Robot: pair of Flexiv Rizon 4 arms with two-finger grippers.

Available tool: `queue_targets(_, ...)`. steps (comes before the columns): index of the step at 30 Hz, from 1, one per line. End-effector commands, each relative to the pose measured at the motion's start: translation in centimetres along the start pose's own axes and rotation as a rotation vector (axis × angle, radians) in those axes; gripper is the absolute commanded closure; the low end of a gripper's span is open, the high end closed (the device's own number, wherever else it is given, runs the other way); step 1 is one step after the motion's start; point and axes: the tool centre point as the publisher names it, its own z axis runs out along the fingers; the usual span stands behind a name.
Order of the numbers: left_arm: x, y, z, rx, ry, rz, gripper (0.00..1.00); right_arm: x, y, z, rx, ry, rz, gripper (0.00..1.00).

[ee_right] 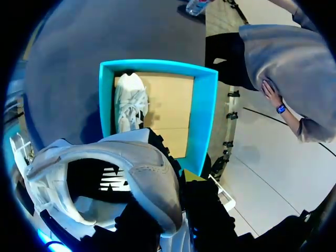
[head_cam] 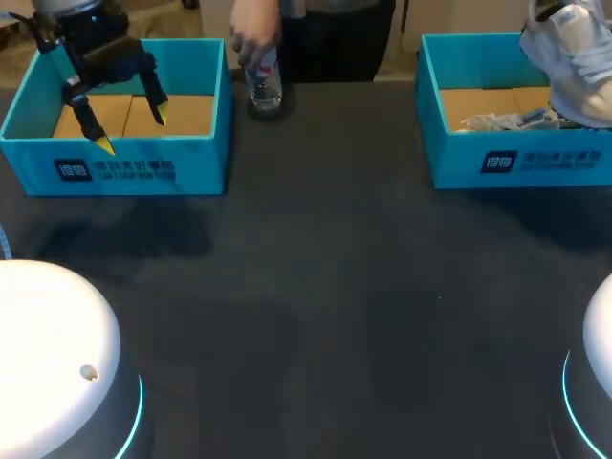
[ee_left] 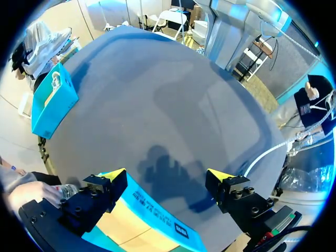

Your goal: Take the shoe out of the shoebox, open the shoe tongue, remove and reinsert the insole, then place the shoe into the shoebox

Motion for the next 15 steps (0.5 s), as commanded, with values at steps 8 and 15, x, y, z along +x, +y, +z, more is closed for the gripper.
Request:
queue_targets(8, 0.0, 0.1, 0.0, -0.002, 0.003, 0.001, 0.00, -5.1, -2.4, 2.6, 0.057, 0.006, 0.028, 1.00)
queue_targets(15, 0.0, 0.1, 0.0, -0.002, 0.003, 0.001, 0.00, -10.1, -4.6, 5.5, 0.014, -0.020, 0.044, 1.00)
